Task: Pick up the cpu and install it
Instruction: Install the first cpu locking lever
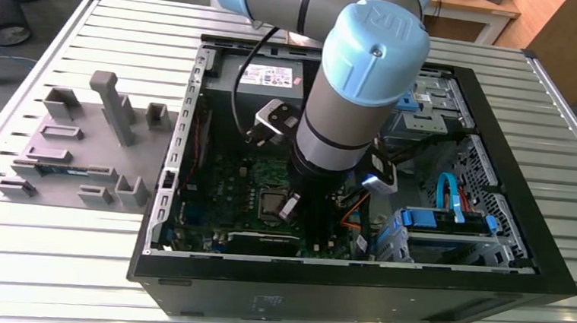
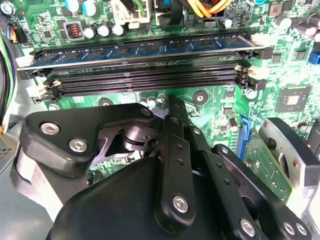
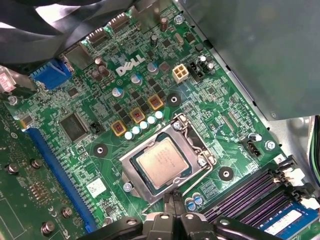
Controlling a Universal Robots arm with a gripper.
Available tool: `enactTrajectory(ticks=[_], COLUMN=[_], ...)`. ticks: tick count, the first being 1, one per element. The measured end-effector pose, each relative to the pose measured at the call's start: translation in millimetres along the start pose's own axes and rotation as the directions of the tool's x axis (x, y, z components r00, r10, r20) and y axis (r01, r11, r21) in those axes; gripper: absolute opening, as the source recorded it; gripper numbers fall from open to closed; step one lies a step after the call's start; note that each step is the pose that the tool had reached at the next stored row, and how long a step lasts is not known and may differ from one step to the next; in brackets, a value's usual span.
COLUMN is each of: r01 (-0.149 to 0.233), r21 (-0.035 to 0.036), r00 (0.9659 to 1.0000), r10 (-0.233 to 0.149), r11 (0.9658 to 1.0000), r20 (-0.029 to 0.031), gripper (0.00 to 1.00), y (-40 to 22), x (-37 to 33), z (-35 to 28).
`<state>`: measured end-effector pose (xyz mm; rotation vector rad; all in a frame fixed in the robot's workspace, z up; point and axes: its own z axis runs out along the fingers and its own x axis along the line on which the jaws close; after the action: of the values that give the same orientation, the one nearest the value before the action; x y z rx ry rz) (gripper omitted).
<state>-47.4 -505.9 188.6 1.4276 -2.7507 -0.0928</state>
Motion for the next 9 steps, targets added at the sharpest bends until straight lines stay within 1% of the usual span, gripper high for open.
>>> enactTrajectory(ticks=[9], r01=[0.003], r21=[-0.0001], r00=[1.0], r10=[-0.003], r11=[1.0], r20=[-0.0003], gripper=[0.11], y=[-1.5], x=[2.7], z=[-0.7])
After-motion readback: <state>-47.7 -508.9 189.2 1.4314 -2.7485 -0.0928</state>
